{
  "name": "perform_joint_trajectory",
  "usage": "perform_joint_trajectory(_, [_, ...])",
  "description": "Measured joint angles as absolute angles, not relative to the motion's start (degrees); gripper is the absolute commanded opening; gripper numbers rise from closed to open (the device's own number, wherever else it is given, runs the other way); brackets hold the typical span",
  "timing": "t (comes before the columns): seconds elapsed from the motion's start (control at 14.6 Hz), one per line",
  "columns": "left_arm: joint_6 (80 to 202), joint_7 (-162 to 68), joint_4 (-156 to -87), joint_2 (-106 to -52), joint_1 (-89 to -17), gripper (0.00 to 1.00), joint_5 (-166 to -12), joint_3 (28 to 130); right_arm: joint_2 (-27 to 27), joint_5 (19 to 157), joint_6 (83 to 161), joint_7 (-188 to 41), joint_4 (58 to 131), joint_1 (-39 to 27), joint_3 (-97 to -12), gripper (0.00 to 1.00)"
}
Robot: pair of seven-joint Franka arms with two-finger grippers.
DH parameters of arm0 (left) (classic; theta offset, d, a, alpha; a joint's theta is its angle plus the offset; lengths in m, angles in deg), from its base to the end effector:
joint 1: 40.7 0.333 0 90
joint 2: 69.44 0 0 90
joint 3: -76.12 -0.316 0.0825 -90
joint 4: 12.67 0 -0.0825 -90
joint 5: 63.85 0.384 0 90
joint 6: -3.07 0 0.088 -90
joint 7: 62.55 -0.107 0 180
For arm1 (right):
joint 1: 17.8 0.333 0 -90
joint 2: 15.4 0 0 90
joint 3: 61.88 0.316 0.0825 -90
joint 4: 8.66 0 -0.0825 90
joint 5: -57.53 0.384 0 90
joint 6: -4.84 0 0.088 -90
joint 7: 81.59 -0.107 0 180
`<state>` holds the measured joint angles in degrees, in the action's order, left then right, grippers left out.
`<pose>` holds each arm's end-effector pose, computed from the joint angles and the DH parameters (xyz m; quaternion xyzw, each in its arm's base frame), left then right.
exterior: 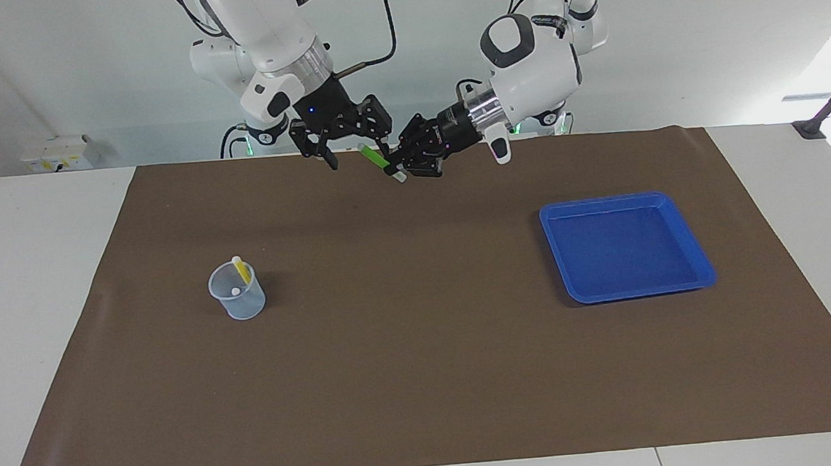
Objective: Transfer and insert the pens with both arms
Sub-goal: 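Lift the green pen with the left gripper while the right gripper approaches, then take the green pen with the right gripper while the left gripper opens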
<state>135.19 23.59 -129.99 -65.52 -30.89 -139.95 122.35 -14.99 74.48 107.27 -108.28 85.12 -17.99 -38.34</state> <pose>0.4451 -0.3627 0.5050 0.5759 0.6375 -0.3726 0.3507 0.5195 0.2506 0.6135 -0.9853 0.0501 -0.0024 0.1636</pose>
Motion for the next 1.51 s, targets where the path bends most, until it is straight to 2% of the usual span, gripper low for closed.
perform_joint_trajectory(0.07, [135.4,23.6,-130.0,-65.5,-30.9,0.0,-140.4,122.3,-15.4,74.5,107.5,-108.3,86.0,-18.0,-37.9,1.0])
perform_joint_trajectory(0.14, [135.7,23.6,-130.0,-65.5,-30.9,0.0,-140.8,122.3,-15.8,74.5,107.5,-108.3,86.6,-18.0,-37.4,0.94])
perform_joint_trajectory(0.21, [136.0,23.6,-130.0,-65.5,-30.9,0.0,-141.0,122.3,-16.2,74.5,107.7,-108.3,86.9,-18.0,-37.0,0.8])
perform_joint_trajectory(0.27, [136.2,23.6,-130.0,-65.5,-30.9,0.0,-141.2,122.3,-16.5,74.5,108.0,-108.3,87.1,-18.0,-36.8,0.66])
perform_joint_trajectory(0.34, [136.4,23.6,-130.0,-65.5,-30.9,0.0,-141.4,122.3,-16.7,74.5,108.7,-108.3,87.3,-18.0,-36.8,0.47])
perform_joint_trajectory(0.48, [136.6,23.6,-130.0,-65.5,-30.9,0.0,-141.9,122.3,-16.8,74.5,110.4,-109.0,87.4,-18.0,-36.8,0.0])
perform_joint_trajectory(1.1, [138.0,23.7,-130.0,-65.5,-31.0,0.0,-143.0,122.2,-16.7,74.8,113.2,-109.6,87.7,-18.2,-37.0,0.0])
perform_joint_trajectory(1.17, [138.5,23.7,-130.1,-65.5,-31.2,0.99,-143.0,122.2,-16.7,74.7,113.2,-109.6,87.7,-18.2,-37.0,0.0])
perform_joint_trajectory(1.51, [146.8,23.8,-130.1,-65.4,-35.1,1.0,-143.4,122.3,-17.3,72.4,113.8,-105.7,90.6,-18.2,-38.8,0.0])
